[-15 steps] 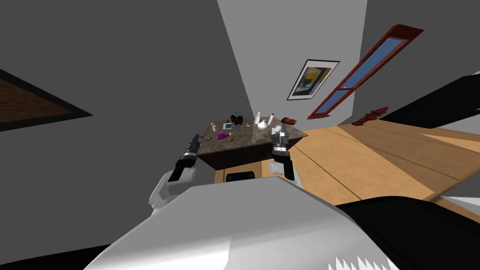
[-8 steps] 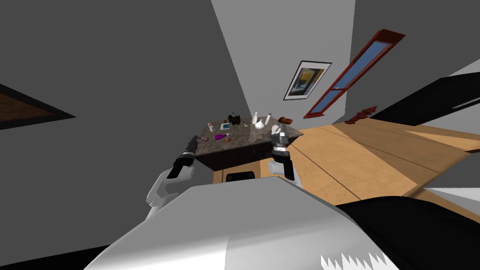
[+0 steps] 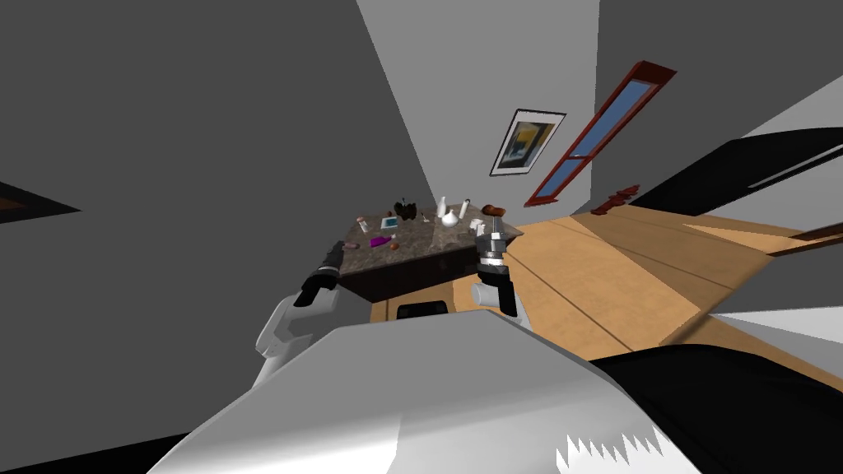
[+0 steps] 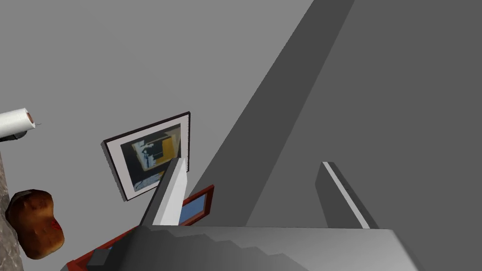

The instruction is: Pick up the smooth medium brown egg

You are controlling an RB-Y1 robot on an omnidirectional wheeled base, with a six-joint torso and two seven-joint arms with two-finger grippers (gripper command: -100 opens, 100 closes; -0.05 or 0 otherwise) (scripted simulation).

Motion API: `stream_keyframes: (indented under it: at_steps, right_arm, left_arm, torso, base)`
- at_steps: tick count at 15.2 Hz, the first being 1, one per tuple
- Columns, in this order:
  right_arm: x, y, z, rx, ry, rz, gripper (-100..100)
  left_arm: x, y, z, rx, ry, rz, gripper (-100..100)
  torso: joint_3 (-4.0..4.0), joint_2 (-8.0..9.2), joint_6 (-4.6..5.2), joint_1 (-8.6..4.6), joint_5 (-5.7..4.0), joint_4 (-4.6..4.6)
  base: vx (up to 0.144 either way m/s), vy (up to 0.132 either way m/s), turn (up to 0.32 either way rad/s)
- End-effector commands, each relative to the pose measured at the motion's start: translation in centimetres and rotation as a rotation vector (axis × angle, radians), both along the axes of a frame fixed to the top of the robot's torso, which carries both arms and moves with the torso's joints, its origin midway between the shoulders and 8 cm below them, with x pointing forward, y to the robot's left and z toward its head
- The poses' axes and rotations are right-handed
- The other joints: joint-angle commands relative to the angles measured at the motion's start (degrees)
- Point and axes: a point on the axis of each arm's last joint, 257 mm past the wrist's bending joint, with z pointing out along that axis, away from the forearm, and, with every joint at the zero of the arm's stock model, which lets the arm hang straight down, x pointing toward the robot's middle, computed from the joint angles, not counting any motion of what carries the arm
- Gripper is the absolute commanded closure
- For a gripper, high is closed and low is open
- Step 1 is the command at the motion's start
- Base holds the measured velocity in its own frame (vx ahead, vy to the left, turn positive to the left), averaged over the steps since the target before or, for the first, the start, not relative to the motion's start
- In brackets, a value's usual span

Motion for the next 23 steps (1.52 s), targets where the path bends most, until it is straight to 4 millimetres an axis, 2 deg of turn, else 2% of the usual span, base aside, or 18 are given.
stream_keyframes:
  at_steps: [1,2,3,5,8,10,11,12,15,23]
  right_arm:
    - [0.0,0.0,0.0,0.0,0.0,0.0,0]
    - [0.0,0.0,0.0,0.0,0.0,0.0,0]
    - [0.0,0.0,0.0,0.0,0.0,0.0,0]
    - [0.0,0.0,0.0,0.0,0.0,0.0,0]
    - [0.0,0.0,0.0,0.0,0.0,0.0,0]
    - [0.0,0.0,0.0,0.0,0.0,0.0,0]
    - [0.0,0.0,0.0,0.0,0.0,0.0,0]
    - [0.0,0.0,0.0,0.0,0.0,0.0,0]
    - [0.0,0.0,0.0,0.0,0.0,0.0,0]
    - [0.0,0.0,0.0,0.0,0.0,0.0,0]
  left_arm:
    - [0.0,1.4,-0.7,-0.001,0.035,0.04,-100]
    - [-0.1,1.6,-1.0,-0.004,0.047,0.046,-100]
    - [-0.1,2.6,-1.2,-0.003,0.061,0.072,-100]
    - [-0.2,2.9,-1.8,-0.008,0.083,0.085,-100]
    - [-0.6,5.1,-2.9,-0.016,0.135,0.147,-100]
    - [-0.8,5.4,-3.4,-0.021,0.155,0.159,-100]
    - [-1.0,6.4,-4.0,-0.026,0.18,0.188,-100]
    - [-1.1,6.5,-4.2,-0.029,0.191,0.194,-100]
    - [-1.7,8.5,-5.4,-0.041,0.245,0.251,-100]
    - [-3.8,12.0,-8.5,-0.075,0.386,0.364,-100]
  torso:
    - [0.0,0.0,0.0,0.0,0.0,0.0]
    - [-0.01,-0.01,0.02,-0.02,0.0,0.0]
    - [-0.01,-0.02,0.01,-0.05,-0.01,0.0]
    - [-0.03,-0.05,0.02,-0.13,-0.02,-0.01]
    - [-0.04,-0.07,0.01,-0.08,-0.01,-0.01]
    - [-0.06,-0.11,0.02,-0.18,-0.03,-0.02]
    - [-0.05,-0.08,0.0,-0.13,-0.03,-0.02]
    - [-0.04,-0.06,0.02,-0.15,-0.03,-0.02]
    - [-0.04,-0.07,0.02,-0.19,-0.04,-0.02]
    - [-0.1,-0.17,0.01,-0.24,-0.05,-0.04]
  base:
    - [0.004,-0.062,-0.095]
    - [0.01,-0.074,-0.102]
    - [0.017,-0.091,-0.116]
    - [0.012,-0.075,-0.062]
    - [0.024,-0.08,-0.112]
    - [0.024,-0.087,-0.071]
    - [0.016,-0.091,-0.096]
    - [0.017,-0.096,-0.1]
    - [0.025,-0.1,-0.129]
    - [0.051,-0.107,-0.12]
